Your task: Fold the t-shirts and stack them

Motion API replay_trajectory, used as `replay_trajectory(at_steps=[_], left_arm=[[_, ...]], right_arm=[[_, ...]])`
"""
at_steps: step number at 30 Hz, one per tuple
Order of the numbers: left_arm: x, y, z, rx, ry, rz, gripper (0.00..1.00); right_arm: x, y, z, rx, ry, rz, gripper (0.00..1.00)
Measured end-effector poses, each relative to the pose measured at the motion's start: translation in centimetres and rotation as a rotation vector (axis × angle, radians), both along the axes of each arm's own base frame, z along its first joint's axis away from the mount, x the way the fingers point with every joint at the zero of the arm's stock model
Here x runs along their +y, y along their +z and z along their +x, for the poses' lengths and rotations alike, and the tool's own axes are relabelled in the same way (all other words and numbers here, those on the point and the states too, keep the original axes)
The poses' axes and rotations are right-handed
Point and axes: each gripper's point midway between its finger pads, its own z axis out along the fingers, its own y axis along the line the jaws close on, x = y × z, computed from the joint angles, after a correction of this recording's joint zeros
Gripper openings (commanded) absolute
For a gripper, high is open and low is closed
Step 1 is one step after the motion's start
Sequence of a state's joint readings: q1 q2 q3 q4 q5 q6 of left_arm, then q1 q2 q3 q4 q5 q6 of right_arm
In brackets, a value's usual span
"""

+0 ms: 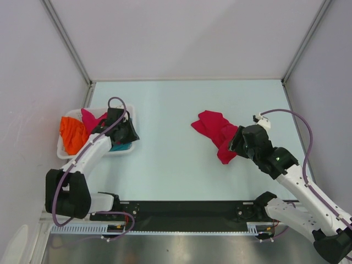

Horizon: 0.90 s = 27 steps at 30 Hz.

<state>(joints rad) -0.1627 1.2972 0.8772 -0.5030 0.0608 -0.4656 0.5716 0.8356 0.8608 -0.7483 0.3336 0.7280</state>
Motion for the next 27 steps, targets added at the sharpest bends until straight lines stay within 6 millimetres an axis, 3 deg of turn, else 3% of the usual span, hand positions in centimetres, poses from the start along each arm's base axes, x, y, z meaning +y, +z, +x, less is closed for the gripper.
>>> replay_trajectory(at_steps=[12, 17, 21, 27], left_arm=[[-0.2, -0.3, 0.1, 0.028, -0.019, -0.035, 0.0], [0.0, 0.0, 0.4, 0.027, -0.02, -0.046, 0.13], [0.0, 1.2, 2.3, 0.019, -0.018, -0.05, 0.14], [1.2, 1.6, 7.7, 0.034, 0.025, -0.09, 0.14]], right_arm=[[0.3, -0.1, 0.0, 0.007, 0.019, 0.004, 0.56], [0.4, -0.1, -0.1, 0.004, 0.03, 0.0, 0.56], [0.6, -0.2, -0.2, 0.011, 0.046, 0.0, 0.55], [1.1, -0.1, -0.5, 0.019, 0.074, 0.011, 0.54]])
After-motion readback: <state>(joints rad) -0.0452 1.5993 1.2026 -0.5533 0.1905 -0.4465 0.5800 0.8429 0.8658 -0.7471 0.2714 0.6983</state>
